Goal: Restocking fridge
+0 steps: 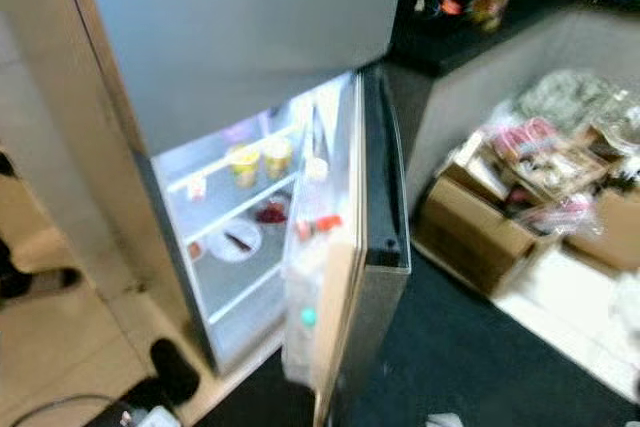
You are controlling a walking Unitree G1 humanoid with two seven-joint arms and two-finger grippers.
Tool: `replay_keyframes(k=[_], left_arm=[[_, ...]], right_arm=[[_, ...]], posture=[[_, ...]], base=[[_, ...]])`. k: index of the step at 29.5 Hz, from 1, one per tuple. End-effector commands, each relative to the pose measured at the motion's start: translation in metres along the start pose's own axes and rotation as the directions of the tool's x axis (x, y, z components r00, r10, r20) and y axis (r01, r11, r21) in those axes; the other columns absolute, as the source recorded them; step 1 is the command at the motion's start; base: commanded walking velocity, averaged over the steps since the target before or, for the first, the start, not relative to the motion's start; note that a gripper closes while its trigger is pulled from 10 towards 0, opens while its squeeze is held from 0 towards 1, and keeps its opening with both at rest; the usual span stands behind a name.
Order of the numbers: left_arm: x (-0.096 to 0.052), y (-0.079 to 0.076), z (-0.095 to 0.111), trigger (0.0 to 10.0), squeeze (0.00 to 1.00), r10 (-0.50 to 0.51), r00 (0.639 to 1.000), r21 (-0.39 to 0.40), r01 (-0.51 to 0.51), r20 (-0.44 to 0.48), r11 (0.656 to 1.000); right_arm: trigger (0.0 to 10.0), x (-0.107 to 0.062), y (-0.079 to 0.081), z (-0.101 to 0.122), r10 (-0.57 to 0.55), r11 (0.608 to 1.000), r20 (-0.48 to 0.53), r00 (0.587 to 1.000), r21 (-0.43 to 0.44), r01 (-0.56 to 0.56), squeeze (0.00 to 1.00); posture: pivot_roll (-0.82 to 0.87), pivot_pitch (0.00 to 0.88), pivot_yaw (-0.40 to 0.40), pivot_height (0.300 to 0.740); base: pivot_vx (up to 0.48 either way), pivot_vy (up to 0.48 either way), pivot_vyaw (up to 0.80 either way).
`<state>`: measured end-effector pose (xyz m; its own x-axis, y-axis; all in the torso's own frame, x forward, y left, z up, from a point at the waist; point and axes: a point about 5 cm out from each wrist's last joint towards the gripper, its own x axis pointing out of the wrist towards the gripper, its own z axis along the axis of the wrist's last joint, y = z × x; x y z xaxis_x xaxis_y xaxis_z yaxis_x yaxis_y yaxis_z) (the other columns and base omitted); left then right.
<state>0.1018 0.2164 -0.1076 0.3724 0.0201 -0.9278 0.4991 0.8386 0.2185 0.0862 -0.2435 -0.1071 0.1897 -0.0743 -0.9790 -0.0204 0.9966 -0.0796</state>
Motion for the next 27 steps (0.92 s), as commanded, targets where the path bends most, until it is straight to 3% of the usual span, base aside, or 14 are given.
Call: replay_keyframes(k=[1,17,18,22,23,24,27], left_arm=[[0.0,0.002,0.0,10.0,0.0,0.006,1.0,-0.018,-0.007,-0.005,1.0],[0.002,0.002,0.006,10.0,0.0,0.02,1.0,-0.026,-0.02,0.0,0.999],[0.002,0.003,0.01,10.0,0.0,0.026,1.0,-0.021,-0.025,0.009,0.999],[0.002,0.004,0.012,10.0,0.0,0.029,0.999,-0.018,-0.029,0.013,0.999],[0.002,0.005,0.013,10.0,0.0,0.031,0.999,-0.017,-0.03,0.015,0.999],[0.002,0.005,0.013,10.0,0.0,0.031,0.999,-0.017,-0.03,0.015,0.999],[0.003,0.006,0.013,10.0,0.0,0.033,0.999,-0.016,-0.032,0.015,0.999]], right_arm=[[10.0,0.0,0.001,0.003,0.013,1.0,0.022,1.0,-0.005,-0.013,0.0],[10.0,-0.003,0.001,0.035,0.106,0.994,0.174,0.979,0.001,-0.107,0.0],[10.0,-0.007,0.001,0.054,0.175,0.983,0.264,0.948,0.009,-0.184,0.0],[10.0,-0.012,0.004,0.07,0.269,0.96,0.332,0.904,-0.015,-0.28,0.0],[10.0,-0.019,0.008,0.086,0.403,0.911,0.379,0.833,-0.082,-0.403,0.0],[10.0,-0.019,0.008,0.086,0.403,0.911,0.379,0.833,-0.082,-0.403,0.0],[10.0,-0.03,0.009,0.102,0.549,0.831,0.412,0.728,-0.174,-0.528,0.0]], posture=[[-0.05,0.002,0.023,0.74],[-0.05,0.0,0.024,0.74],[-0.06,0.0,0.025,0.74],[-0.06,0.0,0.025,0.74],[-0.06,0.0,0.025,0.74],[-0.06,0.0,0.025,0.74],[-0.06,0.0,0.025,0.74]], base=[[0.0,0.0,-0.77],[0.0,0.0,-0.77],[0.0,0.0,0.0],[0.0,0.0,0.0],[0.0,0.0,0.0],[0.0,0.0,0.0],[0.0,0.0,0.0]])
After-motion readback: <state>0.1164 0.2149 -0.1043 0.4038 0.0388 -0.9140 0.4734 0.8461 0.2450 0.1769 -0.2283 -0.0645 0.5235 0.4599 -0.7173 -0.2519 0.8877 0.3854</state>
